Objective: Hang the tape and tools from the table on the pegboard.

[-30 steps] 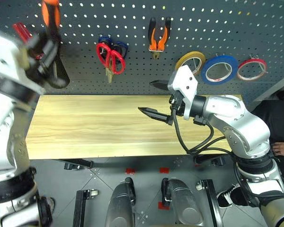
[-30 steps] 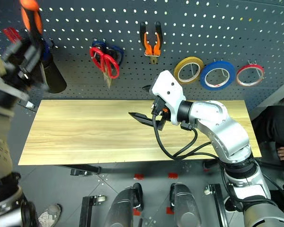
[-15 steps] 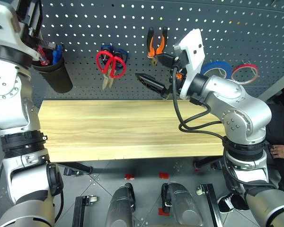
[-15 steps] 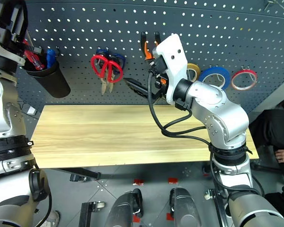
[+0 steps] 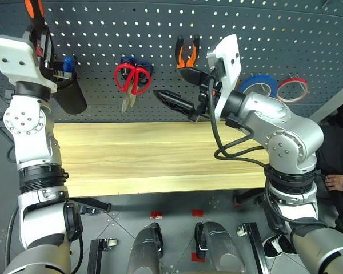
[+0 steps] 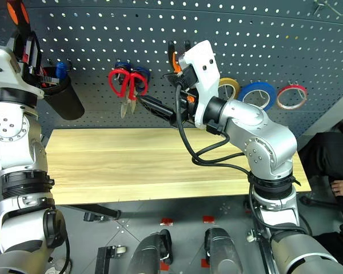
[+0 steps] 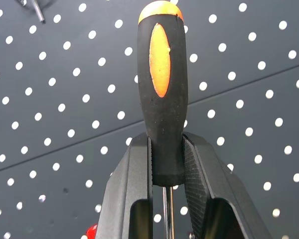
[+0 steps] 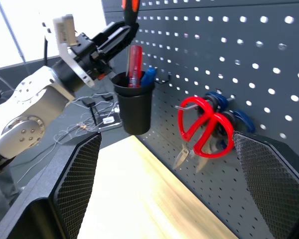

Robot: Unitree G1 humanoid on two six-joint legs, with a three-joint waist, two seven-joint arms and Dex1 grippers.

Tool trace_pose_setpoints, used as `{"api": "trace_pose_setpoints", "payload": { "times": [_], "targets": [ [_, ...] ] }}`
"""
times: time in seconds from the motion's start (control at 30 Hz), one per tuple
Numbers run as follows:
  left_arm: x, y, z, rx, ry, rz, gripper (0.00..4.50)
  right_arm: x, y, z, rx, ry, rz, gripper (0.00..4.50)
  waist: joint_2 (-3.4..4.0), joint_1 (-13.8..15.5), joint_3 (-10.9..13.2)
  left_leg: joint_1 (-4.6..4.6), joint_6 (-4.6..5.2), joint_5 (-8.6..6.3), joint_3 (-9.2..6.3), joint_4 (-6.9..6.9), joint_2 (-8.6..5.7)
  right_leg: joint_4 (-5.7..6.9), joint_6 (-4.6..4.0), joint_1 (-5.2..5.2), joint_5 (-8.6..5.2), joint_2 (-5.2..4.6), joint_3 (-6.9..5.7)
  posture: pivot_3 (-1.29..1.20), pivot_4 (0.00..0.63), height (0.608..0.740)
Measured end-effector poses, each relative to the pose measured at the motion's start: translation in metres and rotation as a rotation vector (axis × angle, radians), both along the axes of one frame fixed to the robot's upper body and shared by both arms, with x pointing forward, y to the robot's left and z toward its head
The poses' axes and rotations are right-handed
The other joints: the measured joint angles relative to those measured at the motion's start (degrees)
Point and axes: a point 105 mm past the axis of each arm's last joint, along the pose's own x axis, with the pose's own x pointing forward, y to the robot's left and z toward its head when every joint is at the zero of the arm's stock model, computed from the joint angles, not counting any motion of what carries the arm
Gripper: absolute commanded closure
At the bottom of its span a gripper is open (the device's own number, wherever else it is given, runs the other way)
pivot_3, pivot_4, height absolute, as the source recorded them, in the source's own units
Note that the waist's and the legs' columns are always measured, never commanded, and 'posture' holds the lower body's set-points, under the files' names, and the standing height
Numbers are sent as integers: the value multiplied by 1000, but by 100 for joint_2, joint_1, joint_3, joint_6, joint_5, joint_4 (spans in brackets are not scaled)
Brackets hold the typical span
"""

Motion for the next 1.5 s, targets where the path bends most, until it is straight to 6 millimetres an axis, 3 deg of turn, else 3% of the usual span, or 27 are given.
{"api": "trace_pose_setpoints", "payload": {
  "times": [0.1,0.37,0.5,0.7,0.8,0.83,0.93,1.0,1.17,1.27,1.4,1.5],
  "targets": [
    [1,4,-4,-12,0,16,3986,-3,4,0,-10,-17,23,0,2,6,-20,3,1,0,0,2,0,10,0,0,0,0,1,-185,168,740],
    [-8,25,-2,-98,-76,115,1578,-4,5,-1,-22,-37,32,0,-2,9,-33,5,2,1,-1,12,1,27,0,-2,0,-1,8,-187,166,740],
    [-17,22,3,-109,-117,110,454,-4,5,-1,-29,-37,34,0,-4,12,-36,4,2,1,-1,15,1,29,-1,-2,0,-2,14,-189,163,740],
    [-39,-20,12,-25,-146,16,454,-5,-3,-16,-79,-18,60,0,-5,10,-93,5,2,1,-1,14,-1,28,-1,0,0,-3,27,-180,156,740],
    [-38,-43,-10,25,-19,-72,454,-10,-7,-22,-101,-18,90,0,0,11,-155,11,2,1,0,14,0,33,-1,1,0,-2,30,-166,153,740],
    [-34,-48,-26,16,75,-112,454,-11,-10,-25,-112,-17,94,0,3,14,-188,15,2,1,-1,14,1,35,-1,2,0,0,31,-166,153,740],
    [-20,-38,-78,-79,351,-97,454,-9,-21,-37,-137,3,75,0,3,9,-225,35,4,0,1,14,3,58,-1,7,-1,4,36,-152,148,740],
    [-16,-27,-100,-125,461,-9,454,-11,-28,-47,-156,12,65,0,1,24,-226,36,12,2,-9,14,5,63,-10,8,5,11,34,-144,146,740],
    [-21,-17,-127,-135,589,83,454,-19,-47,-83,-207,75,39,0,6,56,-299,37,-1,13,-6,14,4,62,-16,9,8,10,42,-141,135,740],
    [-26,-23,-143,-159,620,28,454,-2,-63,-111,-172,104,-138,0,-3,66,-407,61,-3,12,-3,0,5,47,-16,32,8,10,41,-136,130,740],
    [-29,-20,-160,-207,640,-4,454,32,-94,-166,-166,164,-501,0,10,55,-425,110,13,0,1,-6,7,39,-18,76,7,11,46,-132,116,740],
    [-29,-14,-167,-264,646,-5,454,40,-114,-188,-106,110,-717,0,13,56,-502,111,11,2,-3,-6,6,41,-18,78,7,12,45,-131,107,740]
  ]
}}
